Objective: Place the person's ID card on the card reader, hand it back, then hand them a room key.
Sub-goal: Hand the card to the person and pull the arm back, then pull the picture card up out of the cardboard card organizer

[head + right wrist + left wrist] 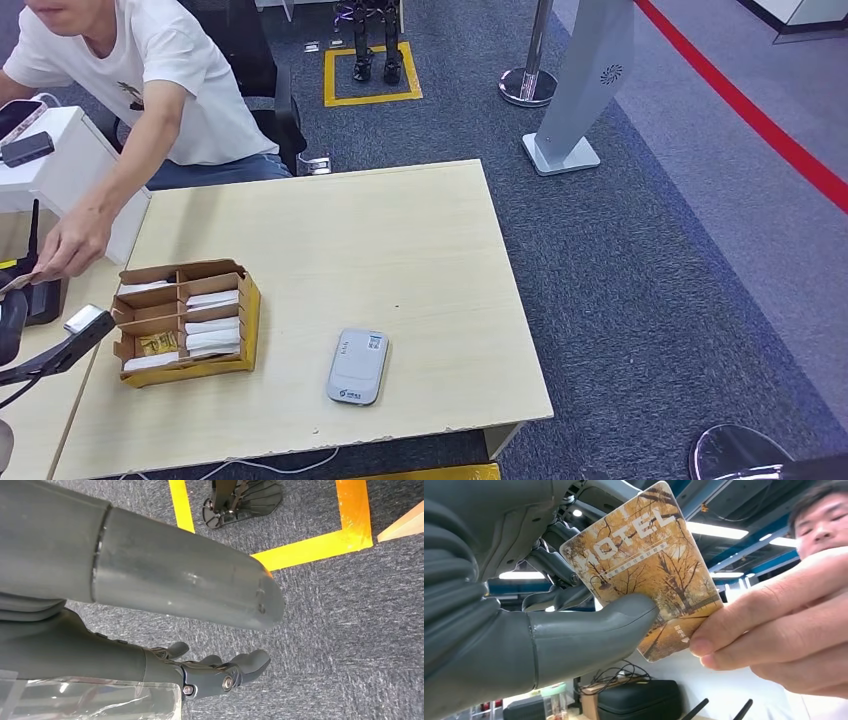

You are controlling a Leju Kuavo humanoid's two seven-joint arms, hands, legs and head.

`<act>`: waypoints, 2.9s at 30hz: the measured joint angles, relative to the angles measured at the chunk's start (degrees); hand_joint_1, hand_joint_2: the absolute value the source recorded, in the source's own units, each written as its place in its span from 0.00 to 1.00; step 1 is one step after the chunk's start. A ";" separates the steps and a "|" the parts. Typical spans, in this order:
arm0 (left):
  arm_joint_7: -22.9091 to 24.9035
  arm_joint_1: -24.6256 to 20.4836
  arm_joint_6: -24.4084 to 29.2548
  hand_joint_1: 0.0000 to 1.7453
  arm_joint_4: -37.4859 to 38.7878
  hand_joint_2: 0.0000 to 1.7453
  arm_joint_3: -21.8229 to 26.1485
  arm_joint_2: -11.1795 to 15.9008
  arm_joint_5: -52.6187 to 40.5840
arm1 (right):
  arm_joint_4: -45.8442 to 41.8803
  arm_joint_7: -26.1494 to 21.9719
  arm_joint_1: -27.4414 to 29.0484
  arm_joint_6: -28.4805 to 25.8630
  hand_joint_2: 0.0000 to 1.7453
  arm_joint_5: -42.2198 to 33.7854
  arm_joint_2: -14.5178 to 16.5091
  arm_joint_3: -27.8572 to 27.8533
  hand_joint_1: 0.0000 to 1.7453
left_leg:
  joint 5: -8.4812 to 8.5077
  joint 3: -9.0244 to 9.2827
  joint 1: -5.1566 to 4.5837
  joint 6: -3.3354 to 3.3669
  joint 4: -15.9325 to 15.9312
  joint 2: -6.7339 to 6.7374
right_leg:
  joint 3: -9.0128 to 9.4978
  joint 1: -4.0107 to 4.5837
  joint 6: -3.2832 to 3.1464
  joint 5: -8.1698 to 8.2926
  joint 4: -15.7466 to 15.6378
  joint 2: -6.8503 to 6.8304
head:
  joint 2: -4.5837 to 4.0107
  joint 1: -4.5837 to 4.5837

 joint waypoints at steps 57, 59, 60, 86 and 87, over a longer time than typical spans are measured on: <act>-0.74 17.44 -1.31 0.00 -21.51 1.00 -6.89 -7.37 2.17 | 0.00 -3.09 1.38 0.86 0.00 -2.07 0.34 -6.37 0.00 | -0.09 -0.05 -0.01 0.01 0.00 0.10 | -0.05 -0.01 0.01 -0.03 -0.03 0.08 | 0.02 0.01; -0.74 18.20 -1.32 0.00 -22.22 1.00 -7.34 -7.72 2.48 | 0.00 -3.16 1.38 0.86 0.00 -2.10 0.36 -6.71 0.00 | -0.09 -0.04 -0.01 0.01 0.00 0.10 | -0.04 -0.01 0.01 -0.03 -0.03 0.08 | 0.02 0.00; -0.73 18.68 -1.31 0.00 -22.54 1.00 -7.59 -7.95 2.56 | 0.00 -3.18 1.39 0.86 0.00 -2.11 0.37 -6.82 0.00 | -0.09 -0.04 -0.01 0.01 0.00 0.10 | -0.05 -0.01 0.01 -0.03 -0.03 0.09 | 0.02 -0.01; 3.36 16.34 -14.14 0.00 -17.11 1.00 -10.55 -5.57 5.78 | -0.02 -0.86 -0.70 0.90 0.00 1.92 0.36 -7.32 0.00 | -0.12 -0.05 -0.01 0.01 0.00 0.05 | -0.06 -0.01 0.03 -0.04 -0.03 0.04 | 0.01 0.01; 3.34 15.31 -14.69 0.00 -16.13 1.00 -10.71 -5.38 5.92 | -0.02 -0.71 -0.90 0.92 0.00 2.17 0.37 -7.26 0.00 | -0.12 -0.05 -0.01 0.01 0.00 0.05 | -0.05 -0.01 0.03 -0.04 -0.03 0.04 | 0.01 0.01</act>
